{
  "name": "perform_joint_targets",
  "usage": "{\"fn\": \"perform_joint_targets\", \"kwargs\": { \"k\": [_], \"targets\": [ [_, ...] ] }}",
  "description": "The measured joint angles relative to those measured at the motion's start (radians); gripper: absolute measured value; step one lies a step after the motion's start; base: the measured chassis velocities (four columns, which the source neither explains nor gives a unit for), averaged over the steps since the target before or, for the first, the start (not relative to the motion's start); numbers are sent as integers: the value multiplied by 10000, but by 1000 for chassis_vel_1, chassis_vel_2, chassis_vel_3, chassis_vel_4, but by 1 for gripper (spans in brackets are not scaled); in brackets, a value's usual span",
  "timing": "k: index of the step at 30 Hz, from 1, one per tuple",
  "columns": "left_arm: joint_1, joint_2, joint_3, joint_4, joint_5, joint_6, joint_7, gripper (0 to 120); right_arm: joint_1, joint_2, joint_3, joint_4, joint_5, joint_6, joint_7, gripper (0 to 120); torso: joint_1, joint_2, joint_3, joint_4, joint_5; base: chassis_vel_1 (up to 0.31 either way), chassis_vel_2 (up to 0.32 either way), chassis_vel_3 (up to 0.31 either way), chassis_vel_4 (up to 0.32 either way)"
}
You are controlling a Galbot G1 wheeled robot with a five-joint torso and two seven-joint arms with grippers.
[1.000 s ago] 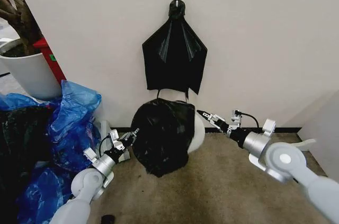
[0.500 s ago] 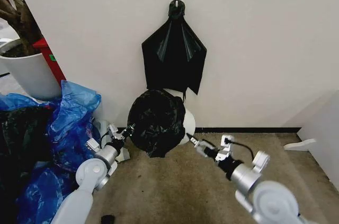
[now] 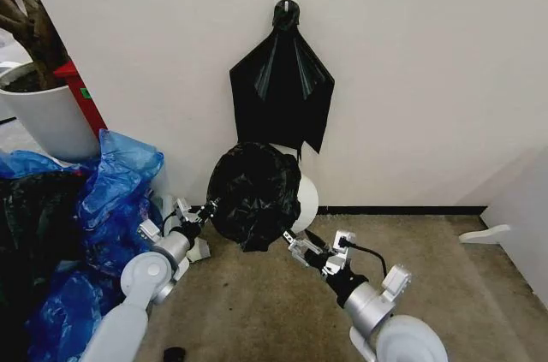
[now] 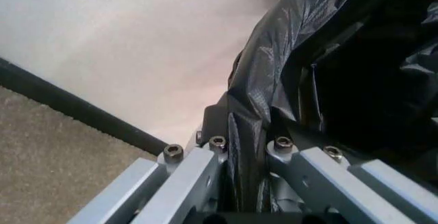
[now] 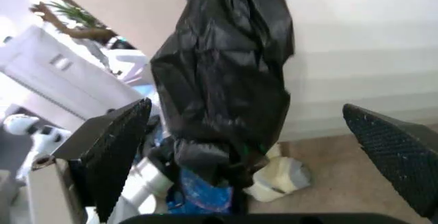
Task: Place the garbage bag over the trash bin.
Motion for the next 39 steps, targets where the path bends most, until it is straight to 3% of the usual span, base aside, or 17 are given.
{"fn": "perform_joint_targets", "kwargs": {
  "k": [6, 20, 26, 33, 39],
  "targets": [
    [18, -59, -5, -86, -141, 153, -104, 1, -127, 356, 12, -329, -188, 152, -907, 100, 0, 0, 0, 1, 0, 0, 0, 0, 0],
    [214, -72, -42, -450, -146, 286, -113, 1, 207, 692, -492, -324, -469, 400, -811, 100, 0, 0, 0, 1, 0, 0, 0, 0, 0],
    [357, -90, -62, -576, -118, 301, -102, 1, 46, 693, -557, -201, -724, 567, -737, 74, 0, 0, 0, 1, 0, 0, 0, 0, 0],
    [426, -94, -93, -708, -130, 326, -103, 1, -85, 686, -535, -154, -912, 686, -736, 53, 0, 0, 1, 1, 0, 0, 0, 0, 0],
    [493, -104, -164, -822, -404, 445, -192, 1, -302, 662, -476, -55, -1054, 734, -790, 27, 0, 0, 0, 1, 1, 0, 0, 0, 0]
  ]
}}
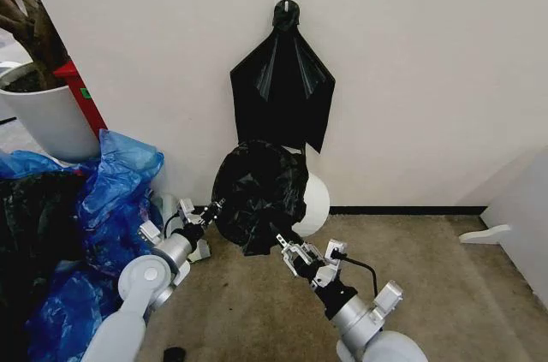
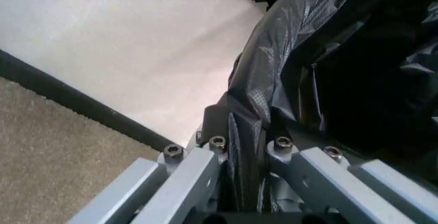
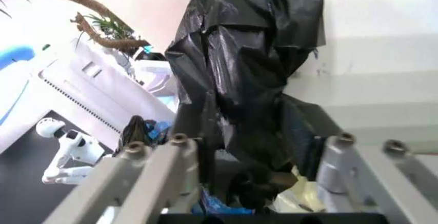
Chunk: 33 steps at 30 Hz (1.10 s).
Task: Place the garbage bag over the trash bin.
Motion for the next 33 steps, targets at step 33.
{"fn": "perform_joint_targets", "kwargs": {
  "k": [33],
  "targets": [
    [27, 71, -228, -6, -1283, 517, -376, 1, -544, 88, 1565, -1296, 112, -38, -1092, 0, 0, 0, 1, -1, 0, 0, 0, 0, 0]
  ]
}}
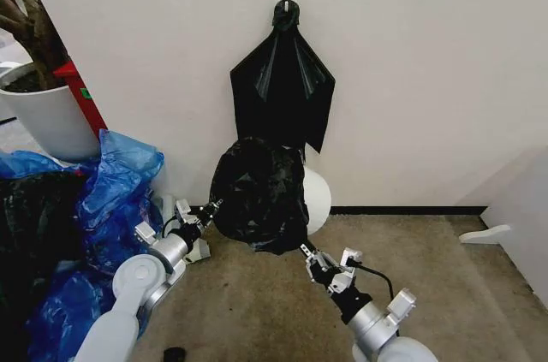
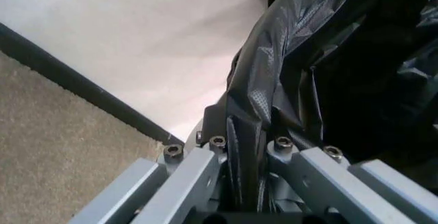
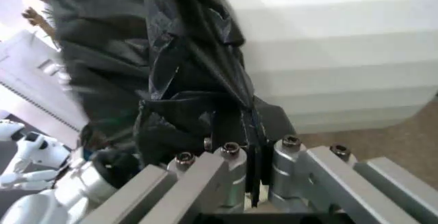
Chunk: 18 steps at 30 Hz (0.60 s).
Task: Place the garbage bag over the trash bin.
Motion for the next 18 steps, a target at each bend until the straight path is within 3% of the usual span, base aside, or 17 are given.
{"fn": "perform_joint_targets", "kwargs": {
  "k": [11, 18],
  "targets": [
    [214, -33, 11, -484, -73, 215, -66, 1, 639, 161, 379, -1264, -56, -66, 72, 0, 0, 0, -1, 1, 2, 0, 0, 0, 0],
    [375, -54, 8, -790, -21, 307, -215, 1, 622, 165, 354, -1239, -205, -123, 258, 0, 0, 0, -1, 2, 2, 0, 0, 0, 0]
  ]
}}
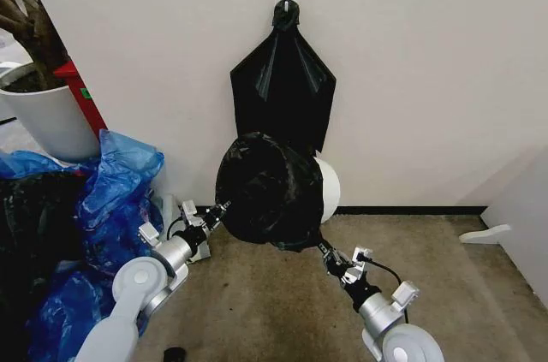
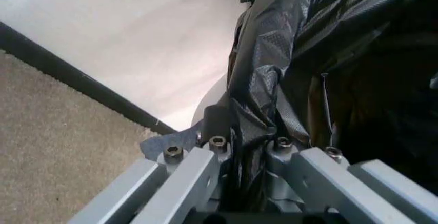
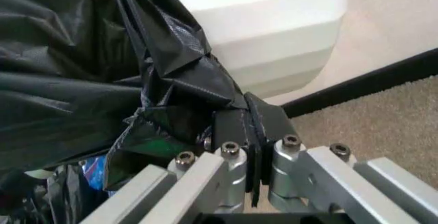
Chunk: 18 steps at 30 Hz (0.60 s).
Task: Place the garbage bag over the trash bin.
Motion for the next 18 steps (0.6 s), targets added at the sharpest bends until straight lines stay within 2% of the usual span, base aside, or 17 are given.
{"fn": "perform_joint_targets", "kwargs": {
  "k": [3, 5, 9, 12, 17, 18],
  "targets": [
    [24, -10, 32, -92, 138, 3, -91, 1, -199, -13, 0, 213, -112, -50, 0, 3, 0, 0, 0, 0, 0, 0, 0, 0, 0],
    [42, -50, 102, -276, 477, -33, -309, 1, -692, -48, -1, 515, -604, -2, -159, 15, 0, 0, 0, 0, -1, 0, 0, 0, 0],
    [18, -133, 229, -546, 855, -154, -881, 1, -1537, -60, 0, 760, -1848, 484, -621, 30, 0, 0, 0, -2, -2, 0, 0, 0, 0],
    [-34, -178, 286, -701, 842, -188, -1316, 1, -1871, -53, 70, 776, -2526, 767, -1021, 38, 0, 0, -1, -3, -1, 0, 0, 0, 0],
    [-210, -229, 307, -1028, 265, -71, -2276, 1, -2210, -54, 641, 497, -3708, 1245, -2080, 59, 0, 0, -1, -2, -1, 0, 0, 0, 0],
    [-210, -229, 307, -1028, 265, -71, -2276, 1, -2210, -54, 641, 497, -3708, 1245, -2080, 59, 0, 0, -1, -2, -1, 0, 0, 0, 0]
  ]
}}
